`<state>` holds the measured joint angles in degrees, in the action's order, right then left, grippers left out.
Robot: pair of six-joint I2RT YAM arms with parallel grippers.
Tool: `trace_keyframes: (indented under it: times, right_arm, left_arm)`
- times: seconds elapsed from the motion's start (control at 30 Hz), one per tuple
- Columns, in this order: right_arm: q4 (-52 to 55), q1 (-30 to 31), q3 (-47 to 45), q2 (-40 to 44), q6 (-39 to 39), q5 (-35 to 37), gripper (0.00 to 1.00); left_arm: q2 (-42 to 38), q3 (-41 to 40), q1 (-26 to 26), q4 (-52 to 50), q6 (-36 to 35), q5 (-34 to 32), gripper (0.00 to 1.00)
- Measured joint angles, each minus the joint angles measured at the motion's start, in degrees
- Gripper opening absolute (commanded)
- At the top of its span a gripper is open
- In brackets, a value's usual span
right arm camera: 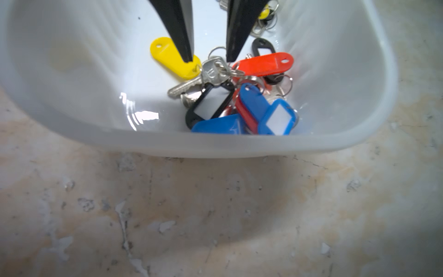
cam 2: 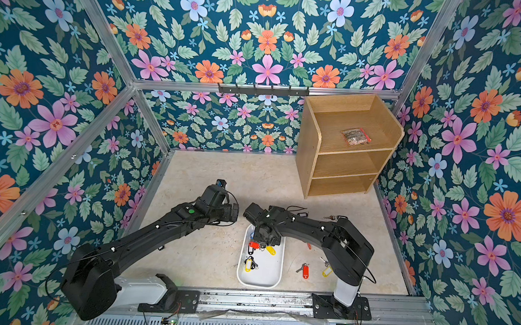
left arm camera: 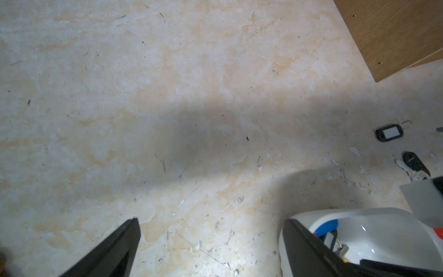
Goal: Take the keys out of the storage box
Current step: Pick up the key from the storage box.
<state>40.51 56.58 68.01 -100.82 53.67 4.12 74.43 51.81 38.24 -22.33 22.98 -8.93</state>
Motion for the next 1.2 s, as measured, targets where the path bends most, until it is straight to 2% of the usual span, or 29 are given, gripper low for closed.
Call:
trace_keyframes:
  times: [0.57,0.67,0.77,0.87,1.03,1.2]
  right_arm:
    - [-0.4,0.0,-0.7,-2.9,-1.4,0.1,0.21]
    - [-0.5,0.0,-0.7,-3.7,-2.2,-0.2,0.15]
    - [-0.4,0.0,-0.2,-4.3,-2.4,-0.2,0.01]
    - [-0.4,0.0,0.5,-4.0,-2.8,0.2,0.0]
    - [2.5,0.0,2.3,0.6,-2.8,1.9,0.0]
    - [8.0,-0.6,4.0,9.7,-2.8,5.4,0.0]
  left_arm:
    - [0.0,0.0,0.0,0.0,0.0,0.1,0.99]
    - [0.0,0.0,0.0,0.0,0.0,0.1,0.99]
    - [0.1,0.0,0.0,0.0,0.0,0.1,0.99]
    - [0.3,0.0,0.0,0.0,0.0,0.1,0.99]
    - [0.3,0.0,0.0,0.0,0.0,0.1,0.99]
    - [0.7,0.0,0.0,0.0,0.0,0.3,0.99]
